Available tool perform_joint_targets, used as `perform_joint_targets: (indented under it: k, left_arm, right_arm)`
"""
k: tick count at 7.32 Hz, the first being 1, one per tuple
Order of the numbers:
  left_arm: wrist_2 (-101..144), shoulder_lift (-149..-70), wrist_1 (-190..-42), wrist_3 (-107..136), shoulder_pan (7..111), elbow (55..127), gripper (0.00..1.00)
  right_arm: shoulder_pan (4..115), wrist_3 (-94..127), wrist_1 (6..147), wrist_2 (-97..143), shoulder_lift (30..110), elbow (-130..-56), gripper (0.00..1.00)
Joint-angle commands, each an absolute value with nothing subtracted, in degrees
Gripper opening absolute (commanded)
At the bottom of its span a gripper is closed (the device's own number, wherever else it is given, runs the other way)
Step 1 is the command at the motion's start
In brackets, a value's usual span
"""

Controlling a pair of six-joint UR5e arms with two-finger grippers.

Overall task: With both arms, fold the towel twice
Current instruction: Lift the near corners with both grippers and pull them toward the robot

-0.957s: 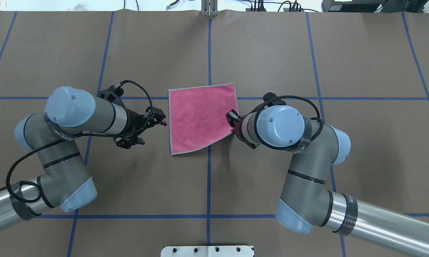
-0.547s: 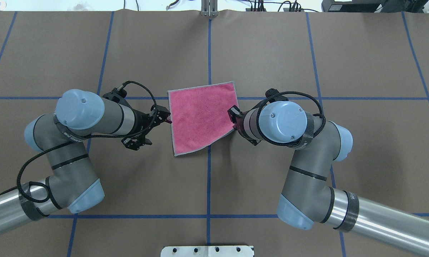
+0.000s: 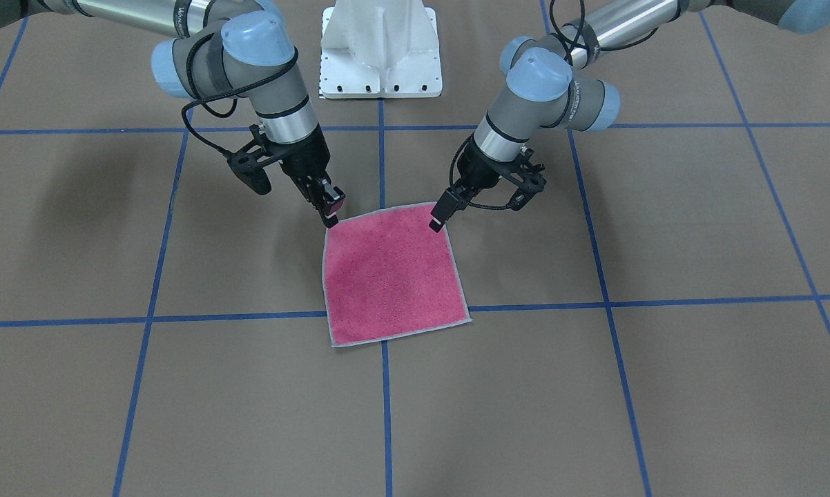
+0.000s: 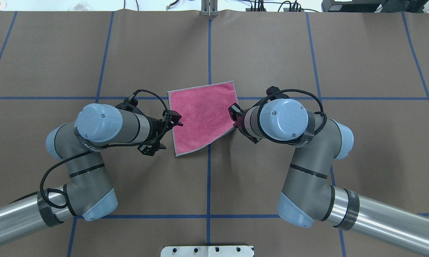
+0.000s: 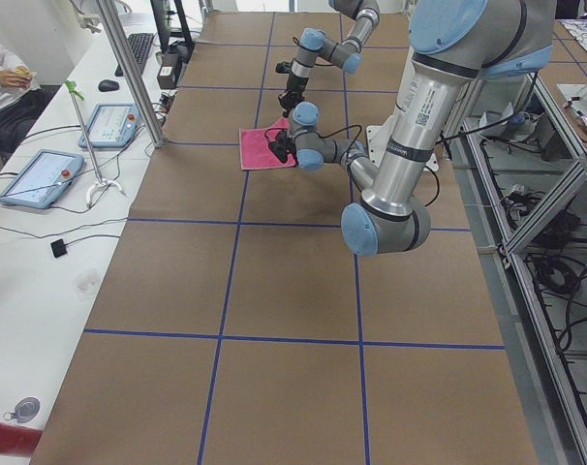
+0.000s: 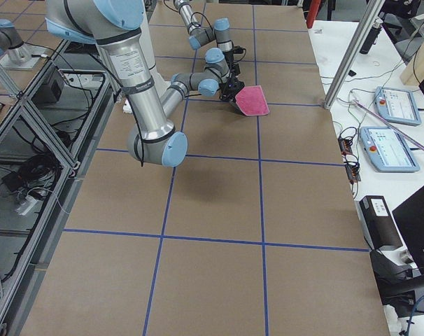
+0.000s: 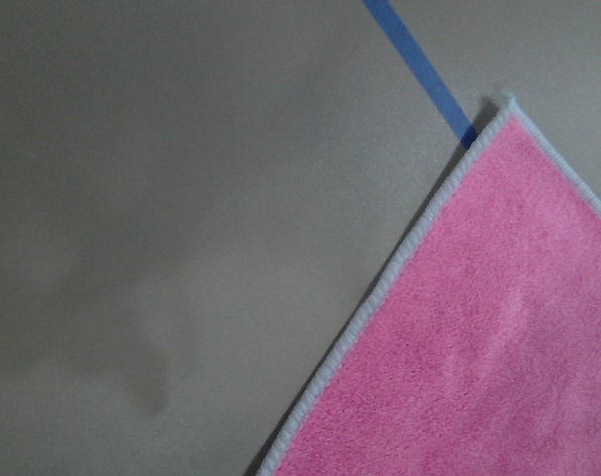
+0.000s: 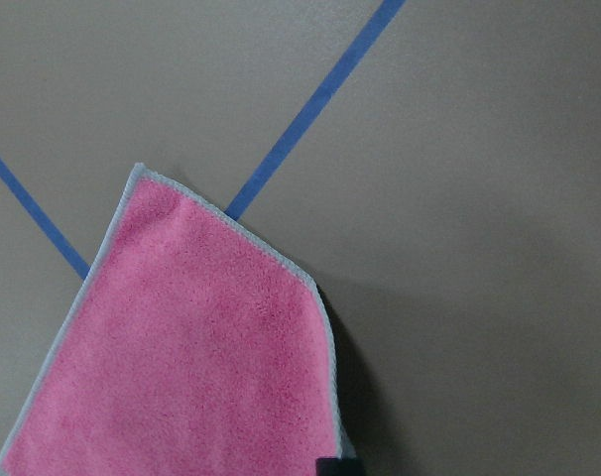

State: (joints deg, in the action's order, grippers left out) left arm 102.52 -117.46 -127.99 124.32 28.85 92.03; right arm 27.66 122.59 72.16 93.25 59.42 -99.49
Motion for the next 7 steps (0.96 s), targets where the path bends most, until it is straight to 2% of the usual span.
perform_joint_targets:
  k: [1,7]
  left_arm:
    - [101.3,-117.5,-128.7,127.6,28.0,91.8,1.00]
    - [97.7,-117.9,-128.8,133.8,25.4,91.8,1.00]
  right_arm:
    - [28.4,122.7,72.2,93.3,59.4,-99.5,0.00]
    - [29.0,123.2,72.1,93.3,58.4,-99.5,0.00]
